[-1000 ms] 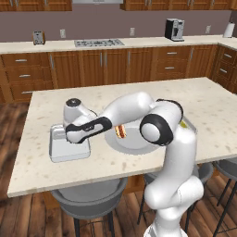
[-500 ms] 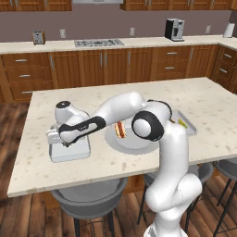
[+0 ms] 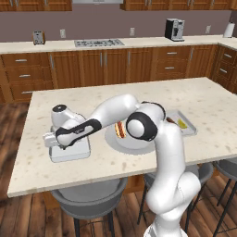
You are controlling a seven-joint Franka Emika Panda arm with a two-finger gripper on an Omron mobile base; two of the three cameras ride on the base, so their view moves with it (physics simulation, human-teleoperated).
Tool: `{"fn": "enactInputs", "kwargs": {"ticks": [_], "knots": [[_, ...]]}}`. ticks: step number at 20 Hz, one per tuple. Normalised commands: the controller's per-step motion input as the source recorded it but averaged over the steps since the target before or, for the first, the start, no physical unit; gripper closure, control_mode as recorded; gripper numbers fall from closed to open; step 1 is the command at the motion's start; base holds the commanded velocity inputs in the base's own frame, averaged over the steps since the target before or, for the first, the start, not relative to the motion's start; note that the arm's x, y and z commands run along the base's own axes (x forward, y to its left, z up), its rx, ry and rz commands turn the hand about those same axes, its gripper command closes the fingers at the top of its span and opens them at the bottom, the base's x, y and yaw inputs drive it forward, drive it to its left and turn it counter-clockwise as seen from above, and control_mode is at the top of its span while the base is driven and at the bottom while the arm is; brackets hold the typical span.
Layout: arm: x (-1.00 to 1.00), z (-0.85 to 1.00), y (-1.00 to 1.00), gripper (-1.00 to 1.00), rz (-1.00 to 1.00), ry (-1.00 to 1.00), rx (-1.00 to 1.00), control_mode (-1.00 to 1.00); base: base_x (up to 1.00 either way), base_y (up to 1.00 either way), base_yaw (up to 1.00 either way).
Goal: Place one cooked food and one vegetable from the large plate to each tupperware container.
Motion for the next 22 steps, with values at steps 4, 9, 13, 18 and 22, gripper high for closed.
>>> {"fn": "enactInputs", "kwargs": {"ticks": [4, 9, 13, 18, 22], "knots": [[0.15, -0.09, 0.0, -1.0, 0.03, 0.02, 0.0, -1.0, 0.0, 0.0, 0.0], [0.03, -0.01, 0.01, -1.0, 0.01, 0.0, 0.0, -1.0, 0.0, 0.0, 0.0], [0.0, 0.02, -0.09, -1.0, -0.01, 0.0, 0.0, -1.0, 0.0, 0.0, 0.0], [0.0, 0.81, -0.77, -1.0, -0.01, -0.07, -0.03, -1.0, 0.0, 0.0, 0.0], [0.0, 0.64, -1.0, -1.0, 0.0, -0.13, -0.07, -1.0, 0.0, 0.0, 0.0]]}}
